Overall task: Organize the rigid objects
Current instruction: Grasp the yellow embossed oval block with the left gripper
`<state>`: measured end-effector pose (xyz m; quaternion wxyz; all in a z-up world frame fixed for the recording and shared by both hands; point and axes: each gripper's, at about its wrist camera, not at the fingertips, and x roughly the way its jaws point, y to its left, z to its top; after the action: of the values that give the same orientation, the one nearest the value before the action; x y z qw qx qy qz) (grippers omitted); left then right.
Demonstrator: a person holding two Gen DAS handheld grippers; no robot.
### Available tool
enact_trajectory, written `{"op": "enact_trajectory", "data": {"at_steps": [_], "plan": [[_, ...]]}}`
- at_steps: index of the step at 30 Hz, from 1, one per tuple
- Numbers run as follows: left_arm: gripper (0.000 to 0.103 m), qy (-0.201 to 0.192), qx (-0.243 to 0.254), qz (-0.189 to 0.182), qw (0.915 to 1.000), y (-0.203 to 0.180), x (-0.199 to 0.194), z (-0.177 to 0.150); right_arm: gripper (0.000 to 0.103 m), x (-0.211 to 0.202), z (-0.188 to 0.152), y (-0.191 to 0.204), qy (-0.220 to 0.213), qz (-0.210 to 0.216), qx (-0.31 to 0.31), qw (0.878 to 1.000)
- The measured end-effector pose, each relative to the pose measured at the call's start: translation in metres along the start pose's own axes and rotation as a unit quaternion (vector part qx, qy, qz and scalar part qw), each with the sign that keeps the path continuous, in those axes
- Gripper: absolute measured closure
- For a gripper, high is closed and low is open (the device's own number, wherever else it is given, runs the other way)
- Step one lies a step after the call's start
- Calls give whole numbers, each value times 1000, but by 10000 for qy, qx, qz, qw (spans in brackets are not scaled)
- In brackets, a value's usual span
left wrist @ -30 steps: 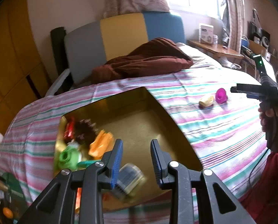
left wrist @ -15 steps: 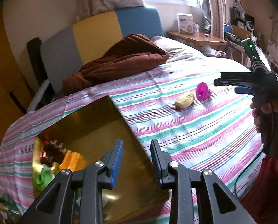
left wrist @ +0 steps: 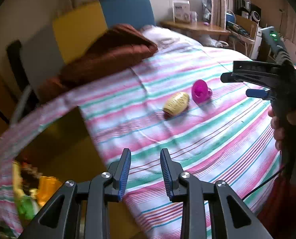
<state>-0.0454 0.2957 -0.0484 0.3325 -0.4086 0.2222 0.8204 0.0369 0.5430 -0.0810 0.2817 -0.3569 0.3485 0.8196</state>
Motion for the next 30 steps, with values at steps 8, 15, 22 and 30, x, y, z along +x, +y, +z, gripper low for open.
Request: {"op": "enact_trajectory", "data": {"at_steps": [8,15,22,30], "plan": [[68,483,22,-414,9980,-10,58,38,14,0,3,-12,51,81,359,9993],[57,634,528,-642,9945,-37,98,69,13,2,4,-15,114,215,502,9984],[56,799,851,-832,9897,-53,133,95,12,5,5,-18,144,232,580,9979],[58,931,548,-983,9893,-48,155,93,12,9,5,-17,159,129,500,9985]]}}
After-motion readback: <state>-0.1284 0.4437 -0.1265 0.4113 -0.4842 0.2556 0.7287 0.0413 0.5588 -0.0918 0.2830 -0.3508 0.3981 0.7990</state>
